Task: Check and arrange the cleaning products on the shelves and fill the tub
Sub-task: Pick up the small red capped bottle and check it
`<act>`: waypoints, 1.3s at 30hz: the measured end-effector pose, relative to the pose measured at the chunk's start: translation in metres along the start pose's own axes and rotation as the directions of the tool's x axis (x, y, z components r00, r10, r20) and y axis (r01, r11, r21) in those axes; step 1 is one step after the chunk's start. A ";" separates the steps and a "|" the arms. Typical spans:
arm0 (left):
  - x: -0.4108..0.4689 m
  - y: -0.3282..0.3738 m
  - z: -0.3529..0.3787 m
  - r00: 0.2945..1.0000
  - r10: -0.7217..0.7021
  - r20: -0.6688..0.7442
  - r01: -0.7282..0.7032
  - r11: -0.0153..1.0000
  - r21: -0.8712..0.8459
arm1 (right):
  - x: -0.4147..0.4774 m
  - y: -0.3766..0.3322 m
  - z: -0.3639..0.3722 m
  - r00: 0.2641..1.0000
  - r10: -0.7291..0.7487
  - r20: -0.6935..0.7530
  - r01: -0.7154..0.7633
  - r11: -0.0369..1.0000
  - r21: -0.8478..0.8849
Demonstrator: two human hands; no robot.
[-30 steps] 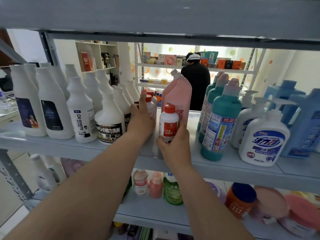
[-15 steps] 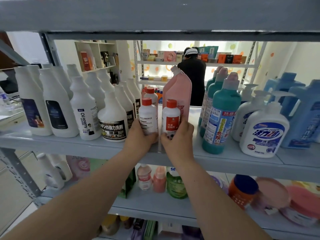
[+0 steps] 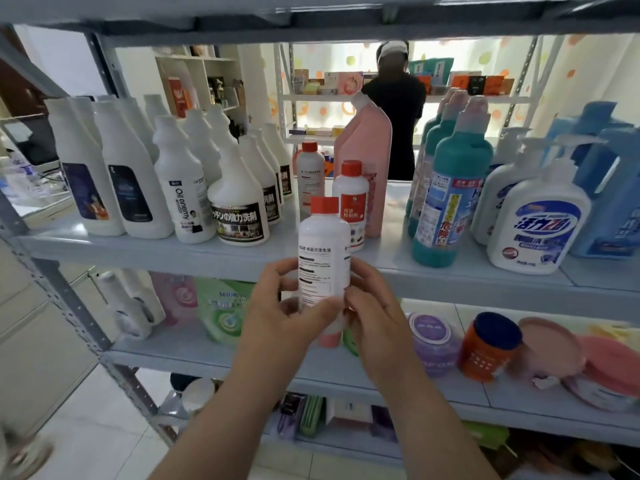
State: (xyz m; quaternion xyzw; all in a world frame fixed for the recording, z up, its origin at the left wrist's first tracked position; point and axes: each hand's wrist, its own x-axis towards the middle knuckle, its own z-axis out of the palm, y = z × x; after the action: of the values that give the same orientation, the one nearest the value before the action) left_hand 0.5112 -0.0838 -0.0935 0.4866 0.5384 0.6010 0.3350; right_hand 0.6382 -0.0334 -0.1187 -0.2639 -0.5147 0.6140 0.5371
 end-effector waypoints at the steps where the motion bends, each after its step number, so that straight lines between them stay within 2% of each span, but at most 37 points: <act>1: -0.004 0.001 0.002 0.999 -0.037 0.012 0.037 0.996 -0.076 | -0.004 0.001 -0.002 1.000 0.008 0.006 -0.008 1.000 0.025; 4: -0.009 0.003 0.004 0.976 -0.196 0.089 0.216 0.895 -0.391 | -0.011 0.001 -0.006 0.998 0.046 0.031 -0.047 0.997 0.062; 7: -0.012 -0.004 0.006 0.947 -0.264 0.182 0.320 0.803 -0.503 | -0.016 0.002 -0.007 0.994 0.077 0.079 -0.080 0.996 0.033; 13: -0.016 -0.016 0.012 0.945 -0.233 0.229 0.313 0.846 -0.431 | -0.026 -0.001 -0.006 0.998 0.004 0.066 -0.003 1.000 -0.018; 16: -0.016 -0.019 0.008 0.931 -0.288 0.225 0.363 0.793 -0.489 | -0.026 -0.001 -0.008 0.999 0.030 0.026 -0.031 0.999 0.042; 19: -0.017 -0.023 0.001 0.895 -0.324 0.306 0.440 0.748 -0.496 | -0.024 0.004 -0.004 0.996 0.093 0.009 -0.093 0.991 0.097; 25: -0.004 -0.030 -0.027 0.904 -0.313 0.292 0.423 0.759 -0.495 | -0.012 0.011 0.022 1.000 0.020 0.022 -0.020 0.999 -0.026; 29: 0.003 -0.035 -0.042 0.859 -0.388 0.334 0.512 0.666 -0.542 | -0.005 0.021 0.037 1.000 0.008 -0.015 -0.009 0.996 -0.084; 34: 0.012 -0.036 -0.062 0.754 -0.421 0.504 0.657 0.493 -0.570 | -0.003 0.027 0.058 0.999 0.014 -0.035 -0.019 0.993 -0.120; 39: 0.028 -0.043 -0.089 0.740 -0.401 0.540 0.672 0.466 -0.575 | 0.005 0.033 0.079 0.996 0.014 -0.090 -0.031 0.981 -0.189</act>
State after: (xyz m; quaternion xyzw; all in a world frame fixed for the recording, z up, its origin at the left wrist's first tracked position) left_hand 0.4136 -0.0777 -0.1247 0.2011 0.3074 0.5348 0.7609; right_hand 0.5546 -0.0524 -0.1214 -0.3467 -0.5438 0.5557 0.5246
